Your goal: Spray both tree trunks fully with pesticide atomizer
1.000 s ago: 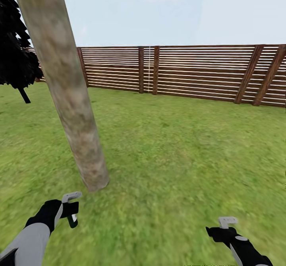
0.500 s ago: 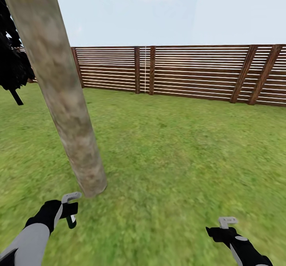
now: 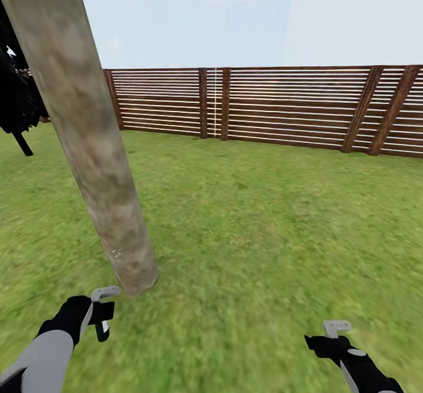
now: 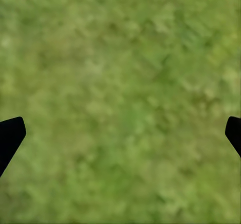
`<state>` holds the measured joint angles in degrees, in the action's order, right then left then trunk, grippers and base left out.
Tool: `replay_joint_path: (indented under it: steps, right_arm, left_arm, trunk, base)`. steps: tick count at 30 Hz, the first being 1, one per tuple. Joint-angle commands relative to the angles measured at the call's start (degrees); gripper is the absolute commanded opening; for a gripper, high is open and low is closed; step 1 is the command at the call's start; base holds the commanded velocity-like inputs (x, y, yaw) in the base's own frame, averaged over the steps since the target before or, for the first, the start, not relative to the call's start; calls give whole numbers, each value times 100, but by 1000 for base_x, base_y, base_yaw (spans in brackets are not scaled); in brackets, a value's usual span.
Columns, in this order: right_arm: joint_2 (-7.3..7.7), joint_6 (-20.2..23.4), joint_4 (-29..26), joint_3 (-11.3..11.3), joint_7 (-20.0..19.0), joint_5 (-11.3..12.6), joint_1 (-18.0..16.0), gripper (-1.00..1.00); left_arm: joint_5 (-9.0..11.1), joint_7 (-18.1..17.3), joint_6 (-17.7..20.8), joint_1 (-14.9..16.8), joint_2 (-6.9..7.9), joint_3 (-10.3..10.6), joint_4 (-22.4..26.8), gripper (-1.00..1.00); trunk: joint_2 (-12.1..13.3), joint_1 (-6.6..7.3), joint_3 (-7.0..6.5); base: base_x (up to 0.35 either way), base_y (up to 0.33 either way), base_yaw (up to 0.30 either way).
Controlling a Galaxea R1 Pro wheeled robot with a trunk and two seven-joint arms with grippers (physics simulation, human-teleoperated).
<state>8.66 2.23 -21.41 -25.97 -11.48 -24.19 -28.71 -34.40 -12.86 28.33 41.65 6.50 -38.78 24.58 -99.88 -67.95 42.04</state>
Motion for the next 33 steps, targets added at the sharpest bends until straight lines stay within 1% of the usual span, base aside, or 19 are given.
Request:
replay_joint_path:
  steps: [1,5,7,9,12,26,30,32,33]
  right_arm:
    - [-5,25,-13,-49,-48,-42,-3,100]
    - [-5,26,-13,-49,-54,-36,-3,100]
    - [-5,23,-13,-55,-56,-34,-3,100]
    - [-5,23,-13,-51,-56,-33,-3,100]
    - [-5,23,-13,-49,-57,-33,-3,100]
    - [-5,23,-13,-54,-43,-33,-3,100]
    - [-5,10,-26,-58,-38,-28,-3,100]
    - [0,-152,-67,-74,-51,-15,-3,100]
    - [-3,-407,-108,-79,-58,-9,-3,100]
  left_arm:
    - [-64,-46,27,8,-2,-45,11,-100]
    - [-67,-42,465,23,4,-55,24,-100]
    - [-67,-42,532,36,85,-59,25,-100]
    - [-67,-41,546,35,149,-59,22,-100]
    - [-67,-37,550,35,172,-59,21,-100]
    - [-58,-30,533,28,158,-38,8,-100]
    - [-66,-32,533,28,164,-40,12,-100]
    - [-67,-33,533,28,166,-36,12,-100]
    - [-67,-33,533,28,167,-35,12,-100]
  trunk:
    - [-44,-22,24]
    - [-205,-110,106]
    - [-285,-154,158]
    - [-365,-198,212]
    - [-485,-264,292]
    - [-1047,-571,670]
    - [-1207,-659,753]
    - [-1288,-703,790]
    - [-1328,-725,808]
  base:
    - [0,0,0]
    - [0,0,22]
    - [0,0,74]
    - [0,0,71]
    - [0,0,49]
    - [0,0,2]
    - [0,0,0]
    - [0,0,0]
    - [0,0,0]
